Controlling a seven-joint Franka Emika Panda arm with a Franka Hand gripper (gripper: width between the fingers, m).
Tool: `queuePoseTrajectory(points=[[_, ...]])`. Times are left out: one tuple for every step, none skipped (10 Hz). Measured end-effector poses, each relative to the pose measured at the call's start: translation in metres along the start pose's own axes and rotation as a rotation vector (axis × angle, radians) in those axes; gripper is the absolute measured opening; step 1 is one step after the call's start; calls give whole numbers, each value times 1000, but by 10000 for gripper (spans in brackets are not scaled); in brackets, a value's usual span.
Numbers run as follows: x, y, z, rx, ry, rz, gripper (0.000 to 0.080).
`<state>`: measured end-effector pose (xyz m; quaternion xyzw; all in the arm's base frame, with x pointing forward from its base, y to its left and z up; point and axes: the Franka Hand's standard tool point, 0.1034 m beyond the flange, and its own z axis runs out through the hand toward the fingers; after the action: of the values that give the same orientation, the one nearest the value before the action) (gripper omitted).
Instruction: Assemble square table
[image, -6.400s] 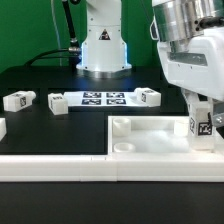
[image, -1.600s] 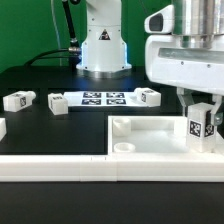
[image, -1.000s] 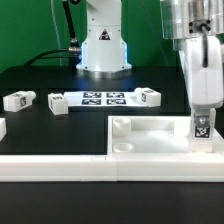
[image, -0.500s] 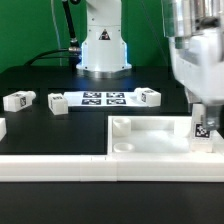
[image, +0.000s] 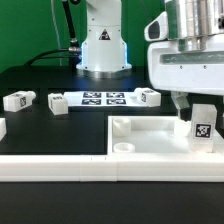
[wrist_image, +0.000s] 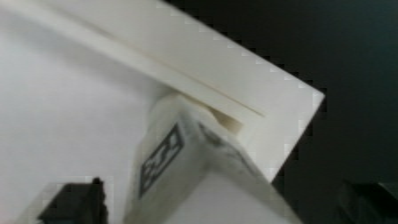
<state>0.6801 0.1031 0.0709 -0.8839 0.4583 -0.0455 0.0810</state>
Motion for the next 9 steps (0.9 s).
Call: queuePoseTrajectory(points=[[-1,0,-1,-26,-1,-206,649],[0,-1,-3,-38,-5,-396,649],[-3,-1,-2,-47,-29,-550,649],[-3,0,-1,-49,-31,-601,649],[-3,0,-1,-48,-29,-567,623],[-3,0,-1,-48,-29,-561,623],[-3,0,-1,-48,-29,-509,450],[-3,2,0,-53,-27,-399,294],[-2,2,0,-54,-26,-369,294]])
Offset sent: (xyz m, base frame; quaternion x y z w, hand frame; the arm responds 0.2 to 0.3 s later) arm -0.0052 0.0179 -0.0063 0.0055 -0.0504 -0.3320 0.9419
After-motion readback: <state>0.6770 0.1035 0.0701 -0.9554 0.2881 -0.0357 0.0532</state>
